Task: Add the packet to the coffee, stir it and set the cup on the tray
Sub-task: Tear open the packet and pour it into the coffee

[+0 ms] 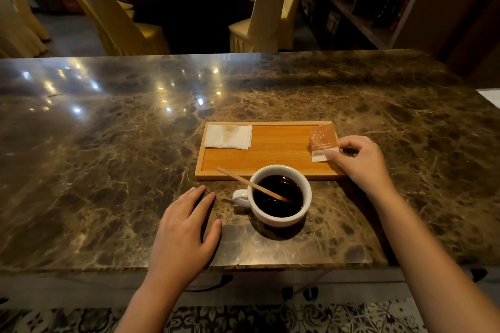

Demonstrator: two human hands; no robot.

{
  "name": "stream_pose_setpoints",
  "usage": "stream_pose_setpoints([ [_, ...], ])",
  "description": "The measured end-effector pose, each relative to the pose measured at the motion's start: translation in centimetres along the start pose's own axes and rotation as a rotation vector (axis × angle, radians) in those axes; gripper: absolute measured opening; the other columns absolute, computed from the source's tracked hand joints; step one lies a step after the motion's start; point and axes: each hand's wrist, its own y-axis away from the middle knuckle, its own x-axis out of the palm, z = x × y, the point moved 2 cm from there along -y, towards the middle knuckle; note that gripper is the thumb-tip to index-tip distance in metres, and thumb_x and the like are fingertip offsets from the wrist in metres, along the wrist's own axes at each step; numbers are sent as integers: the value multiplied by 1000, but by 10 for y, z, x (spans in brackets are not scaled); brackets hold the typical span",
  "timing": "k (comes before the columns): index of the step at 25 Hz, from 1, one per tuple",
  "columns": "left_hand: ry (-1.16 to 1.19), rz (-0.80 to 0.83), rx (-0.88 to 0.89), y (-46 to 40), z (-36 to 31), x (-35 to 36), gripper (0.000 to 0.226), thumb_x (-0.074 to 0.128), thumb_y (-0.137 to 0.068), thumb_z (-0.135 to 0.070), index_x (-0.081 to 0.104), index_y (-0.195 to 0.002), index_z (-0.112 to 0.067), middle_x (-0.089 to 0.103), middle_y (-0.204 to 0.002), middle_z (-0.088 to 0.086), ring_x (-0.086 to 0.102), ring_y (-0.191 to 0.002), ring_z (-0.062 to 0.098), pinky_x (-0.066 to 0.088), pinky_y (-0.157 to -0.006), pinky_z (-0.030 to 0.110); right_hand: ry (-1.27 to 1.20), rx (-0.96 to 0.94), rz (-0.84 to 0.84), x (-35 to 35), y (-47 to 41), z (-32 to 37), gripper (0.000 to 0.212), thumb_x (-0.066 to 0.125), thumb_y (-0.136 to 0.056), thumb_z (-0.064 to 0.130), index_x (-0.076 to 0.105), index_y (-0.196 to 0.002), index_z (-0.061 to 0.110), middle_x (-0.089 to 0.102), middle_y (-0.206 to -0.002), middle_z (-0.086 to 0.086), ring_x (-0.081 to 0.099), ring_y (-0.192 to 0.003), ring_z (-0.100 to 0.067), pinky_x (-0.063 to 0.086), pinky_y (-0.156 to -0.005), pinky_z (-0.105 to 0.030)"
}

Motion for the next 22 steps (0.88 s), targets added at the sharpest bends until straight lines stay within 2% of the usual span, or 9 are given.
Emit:
stream_pose_setpoints([
  [1, 1, -2, 2, 0, 0, 0, 54, 42, -82, -42, 53, -126, -13, 53, -132, 11, 44, -124, 26, 32, -100, 40, -87, 18, -29, -3, 2, 1, 10, 72, -76, 23, 69, -83, 17, 64, -100, -2, 56, -100, -20, 45, -85, -37],
  [3, 3, -6, 6, 0, 0, 0, 53, 43, -82, -42, 54, -125, -13, 53, -132, 12, 45, -124, 26, 31, -100, 39, -322, 64, -37, -10, 7, 5, 2, 68, -80, 19, 67, -81, 21, 71, -83, 2, 65, -79, -12, 51, -68, -30],
  [5, 1, -7, 8, 0, 1, 0, 53, 44, -82, -41, 54, -125, -13, 53, -132, 12, 45, -124, 26, 31, -100, 39, -610, 97, 13, -15, 15, 11, 9, 64, -83, 15, 65, -84, 24, 73, -71, 5, 64, -62, -6, 49, -54, -20],
  [8, -1, -3, 6, 0, 1, 1, 51, 49, -81, -38, 53, -126, -13, 53, -132, 11, 45, -124, 26, 31, -100, 40, -899, 123, 72, -16, 25, 20, 12, 61, -84, 8, 65, -87, 19, 72, -68, 1, 62, -56, -7, 47, -47, -15],
  [11, 0, -1, 6, 0, 1, 1, 51, 50, -81, -37, 53, -125, -13, 53, -132, 12, 45, -124, 26, 33, -100, 42, -1000, 161, 104, -13, 35, 29, 14, 58, -84, 6, 66, -86, 17, 73, -69, 2, 63, -57, -7, 49, -47, -15],
  [13, 2, -2, 5, 1, 1, 0, 51, 50, -81, -37, 54, -125, -13, 53, -132, 12, 45, -123, 26, 33, -99, 42, -939, 130, 117, -14, 39, 34, 18, 58, -85, 6, 67, -84, 20, 73, -71, 4, 65, -64, -11, 52, -52, -17],
  [15, 5, -4, 5, 1, 1, 0, 51, 49, -82, -38, 54, -125, -12, 53, -132, 12, 45, -124, 27, 32, -99, 42, -774, 25, 142, -17, 43, 42, 18, 59, -84, 7, 68, -83, 23, 72, -73, 5, 63, -69, -14, 51, -57, -21],
  [18, 13, -7, 10, 1, 1, 0, 54, 42, -82, -43, 54, -125, -12, 53, -132, 12, 45, -124, 27, 33, -99, 42, -501, -152, 199, -25, 47, 59, 12, 63, -83, 11, 68, -85, 22, 70, -76, 5, 64, -69, -9, 50, -56, -18],
  [22, 17, -7, 10, 1, 1, 0, 53, 44, -82, -41, 54, -126, -12, 53, -132, 12, 45, -124, 26, 33, -100, 43, -129, -415, 265, -33, 54, 86, 16, 64, -81, 9, 65, -88, 24, 65, -82, 12, 59, -74, -5, 47, -59, -14],
])
